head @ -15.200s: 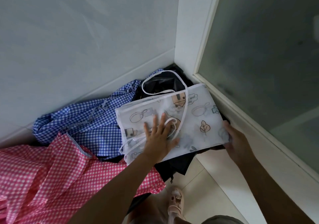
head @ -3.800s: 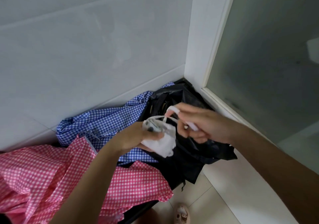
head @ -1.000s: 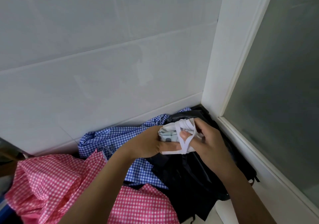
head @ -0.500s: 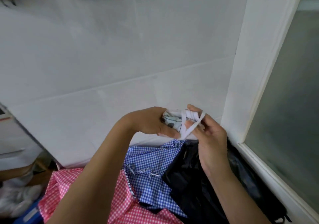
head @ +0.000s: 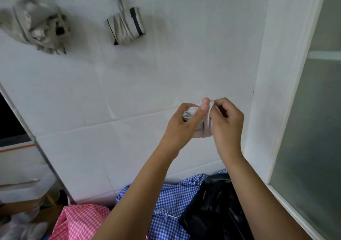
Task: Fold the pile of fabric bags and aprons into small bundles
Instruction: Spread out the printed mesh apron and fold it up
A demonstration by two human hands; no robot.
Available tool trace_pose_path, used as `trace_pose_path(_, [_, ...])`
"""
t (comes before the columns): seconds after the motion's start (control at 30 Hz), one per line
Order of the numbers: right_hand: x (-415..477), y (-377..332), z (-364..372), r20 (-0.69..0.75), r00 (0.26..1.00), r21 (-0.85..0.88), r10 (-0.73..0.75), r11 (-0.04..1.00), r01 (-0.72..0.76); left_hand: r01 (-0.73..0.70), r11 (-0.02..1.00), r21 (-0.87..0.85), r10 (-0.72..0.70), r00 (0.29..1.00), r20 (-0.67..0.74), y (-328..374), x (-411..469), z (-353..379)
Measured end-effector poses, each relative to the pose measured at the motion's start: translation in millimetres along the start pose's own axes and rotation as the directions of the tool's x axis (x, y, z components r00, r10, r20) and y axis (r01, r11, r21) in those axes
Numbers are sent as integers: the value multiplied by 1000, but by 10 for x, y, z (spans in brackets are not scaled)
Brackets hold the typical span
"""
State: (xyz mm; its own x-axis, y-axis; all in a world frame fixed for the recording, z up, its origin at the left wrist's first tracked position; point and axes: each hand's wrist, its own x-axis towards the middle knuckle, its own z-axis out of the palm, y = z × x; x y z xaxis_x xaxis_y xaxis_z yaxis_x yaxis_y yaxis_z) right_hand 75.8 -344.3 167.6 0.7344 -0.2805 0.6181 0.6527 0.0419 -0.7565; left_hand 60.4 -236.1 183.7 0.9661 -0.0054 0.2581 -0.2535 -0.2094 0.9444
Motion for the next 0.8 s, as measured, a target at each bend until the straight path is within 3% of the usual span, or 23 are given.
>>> trace_pose_path(0.1, [88, -65, 156, 58, 997, -142, -52, 988, 60, -139, 990, 18, 140, 960, -241, 40, 43, -8])
trace_pose_path(0.2, [170, -167, 290, 94, 982, -378, -165, 906, 189, -243, 969, 52, 246, 913, -326, 134, 72, -58])
trace_pose_path(0.37, [247, -403, 434, 132, 923, -451, -363, 807, 382, -417, 898, 139, 432, 779, -454, 420, 48, -143])
trace_pose_path(0.5, [306, -452, 530, 116, 933, -348, -340, 866, 359, -449, 862, 237, 506, 724, -468, 565, 111, -287])
trace_pose_path(0.67, [277, -484, 669, 52, 980, -69, -192, 978, 196, -406, 909, 99, 401, 782, -477, 614, 146, -374])
trace_pose_path(0.8, [311, -504, 777, 78, 992, 38, -97, 995, 94, -375, 927, 18, 337, 809, -481, 658, 221, -489])
